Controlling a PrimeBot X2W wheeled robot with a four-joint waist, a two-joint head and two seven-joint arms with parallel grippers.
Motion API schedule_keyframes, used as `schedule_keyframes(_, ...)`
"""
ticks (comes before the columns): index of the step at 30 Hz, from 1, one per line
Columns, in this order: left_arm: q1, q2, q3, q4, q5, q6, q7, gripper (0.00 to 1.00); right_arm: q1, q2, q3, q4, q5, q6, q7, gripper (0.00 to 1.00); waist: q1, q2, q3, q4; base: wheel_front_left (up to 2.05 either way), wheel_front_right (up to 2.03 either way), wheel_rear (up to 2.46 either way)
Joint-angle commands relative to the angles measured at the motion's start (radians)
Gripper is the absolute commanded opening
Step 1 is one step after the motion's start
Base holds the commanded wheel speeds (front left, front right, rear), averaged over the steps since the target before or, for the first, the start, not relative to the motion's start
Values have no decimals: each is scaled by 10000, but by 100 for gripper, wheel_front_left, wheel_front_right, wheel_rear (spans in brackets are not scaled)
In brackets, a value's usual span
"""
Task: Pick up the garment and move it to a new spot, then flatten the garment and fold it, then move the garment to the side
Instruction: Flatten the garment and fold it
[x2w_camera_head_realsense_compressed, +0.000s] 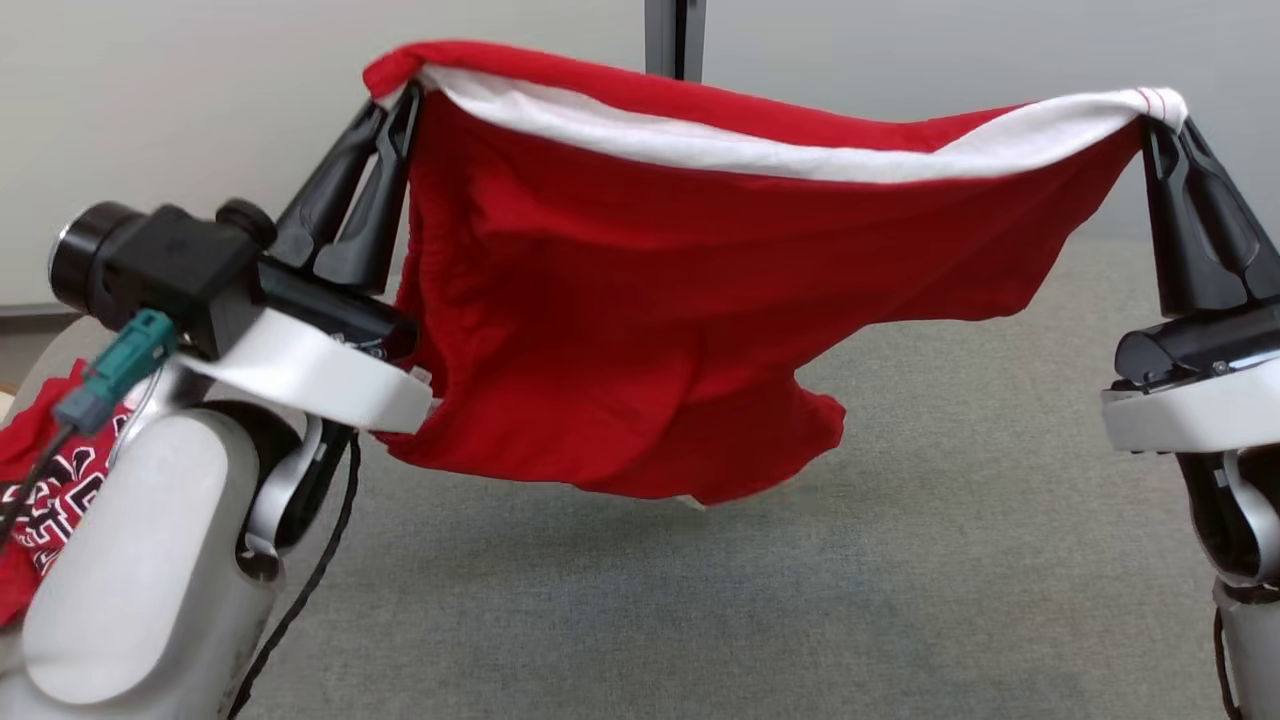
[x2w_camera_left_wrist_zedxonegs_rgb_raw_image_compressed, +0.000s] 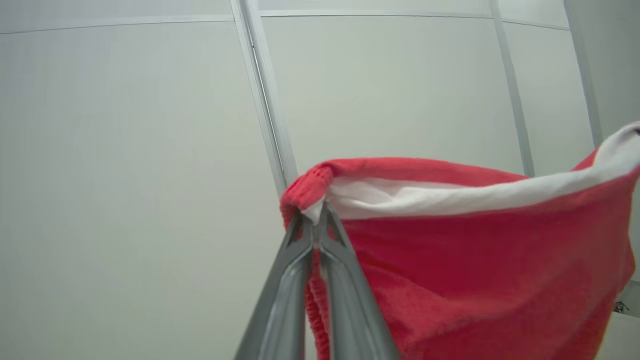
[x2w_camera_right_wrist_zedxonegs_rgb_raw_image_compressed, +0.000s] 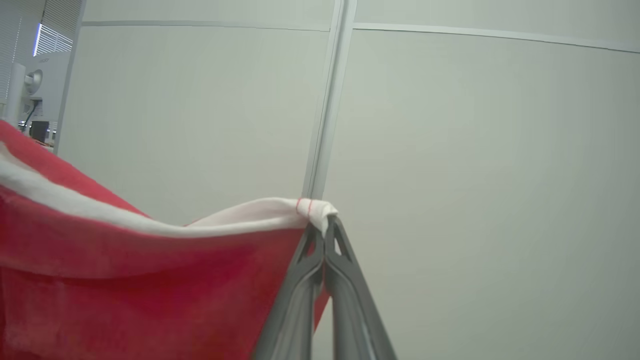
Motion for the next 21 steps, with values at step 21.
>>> schedule_keyframes(21, -4750, -1491, 289, 4951, -625, -872, -1688, 0, -5127, -80, 376, 3760, 922, -5, -495, 0, 0, 0, 2009, -233, 0, 0, 0)
